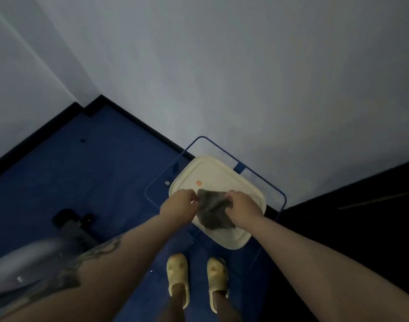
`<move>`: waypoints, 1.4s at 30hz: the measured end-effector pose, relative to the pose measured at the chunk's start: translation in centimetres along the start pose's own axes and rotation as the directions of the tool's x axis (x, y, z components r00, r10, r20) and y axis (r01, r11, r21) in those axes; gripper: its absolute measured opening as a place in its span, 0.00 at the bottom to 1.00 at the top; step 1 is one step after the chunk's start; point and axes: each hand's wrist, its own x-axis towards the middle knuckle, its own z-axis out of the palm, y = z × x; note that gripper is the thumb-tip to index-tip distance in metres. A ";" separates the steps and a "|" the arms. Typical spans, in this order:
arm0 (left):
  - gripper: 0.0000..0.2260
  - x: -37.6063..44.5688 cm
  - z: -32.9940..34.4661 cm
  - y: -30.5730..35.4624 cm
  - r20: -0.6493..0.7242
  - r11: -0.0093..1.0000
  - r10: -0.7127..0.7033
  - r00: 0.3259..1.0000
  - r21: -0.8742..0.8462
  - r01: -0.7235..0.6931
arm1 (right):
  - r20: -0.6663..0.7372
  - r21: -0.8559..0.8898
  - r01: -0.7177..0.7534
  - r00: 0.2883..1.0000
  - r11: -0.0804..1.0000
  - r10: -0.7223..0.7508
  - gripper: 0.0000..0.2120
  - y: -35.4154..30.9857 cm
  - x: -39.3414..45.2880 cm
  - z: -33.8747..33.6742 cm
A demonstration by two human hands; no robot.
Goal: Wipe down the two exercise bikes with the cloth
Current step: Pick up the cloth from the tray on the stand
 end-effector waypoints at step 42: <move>0.07 -25.9 -3.6 -13.6 -0.392 0.749 -0.578 0.715 -0.604 0.274 | 0.001 -0.180 0.740 0.659 0.649 -0.752 0.06 -18.4 -14.9 6.1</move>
